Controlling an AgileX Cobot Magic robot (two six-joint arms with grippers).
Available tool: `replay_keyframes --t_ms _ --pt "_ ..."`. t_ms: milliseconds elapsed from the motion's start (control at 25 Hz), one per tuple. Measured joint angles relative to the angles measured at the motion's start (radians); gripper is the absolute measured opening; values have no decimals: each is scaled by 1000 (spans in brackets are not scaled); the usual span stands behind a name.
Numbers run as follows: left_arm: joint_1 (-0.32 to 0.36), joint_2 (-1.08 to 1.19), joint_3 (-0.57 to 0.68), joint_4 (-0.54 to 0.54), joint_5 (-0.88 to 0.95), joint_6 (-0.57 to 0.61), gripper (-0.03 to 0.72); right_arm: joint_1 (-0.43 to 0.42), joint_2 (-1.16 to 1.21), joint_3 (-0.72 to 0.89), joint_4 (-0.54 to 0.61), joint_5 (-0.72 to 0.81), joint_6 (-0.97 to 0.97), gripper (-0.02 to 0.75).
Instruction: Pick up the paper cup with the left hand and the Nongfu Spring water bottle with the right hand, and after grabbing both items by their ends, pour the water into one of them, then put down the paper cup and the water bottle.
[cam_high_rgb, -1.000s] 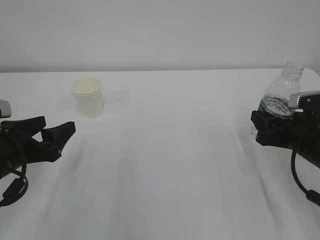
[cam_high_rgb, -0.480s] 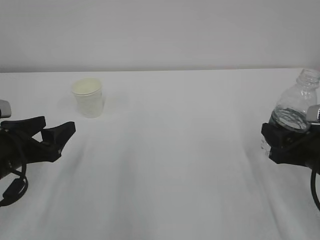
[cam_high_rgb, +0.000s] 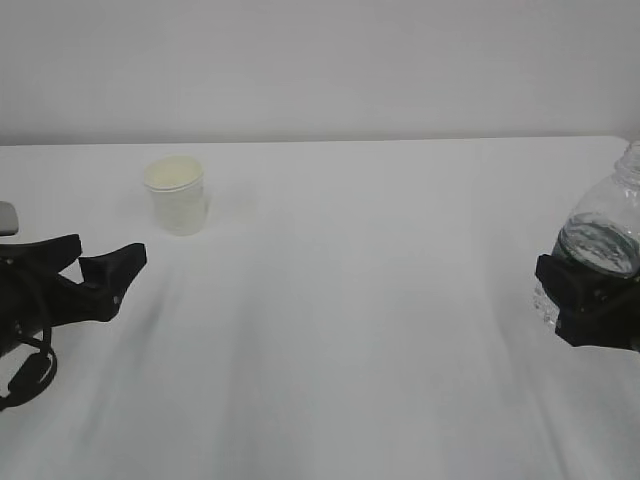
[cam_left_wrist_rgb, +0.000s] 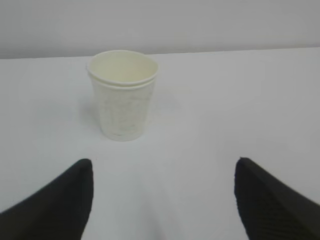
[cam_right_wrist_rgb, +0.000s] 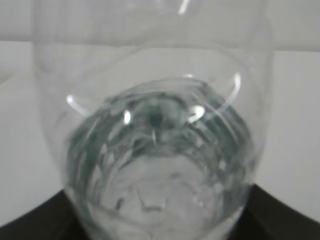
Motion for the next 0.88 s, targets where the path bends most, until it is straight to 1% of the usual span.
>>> replay_keyframes --t_ms 160,280,680,880 --pt "0 37 -16 -42 0 0 673 0 0 0 0 0 0 445" --pt "0 76 -56 -54 0 0 678 0 0 0 0 0 0 445" --pt "0 263 -246 -56 0 0 678 0 0 0 2 0 -21 445" --pt "0 342 -335 -42 0 0 678 0 0 0 27 0 -24 445"
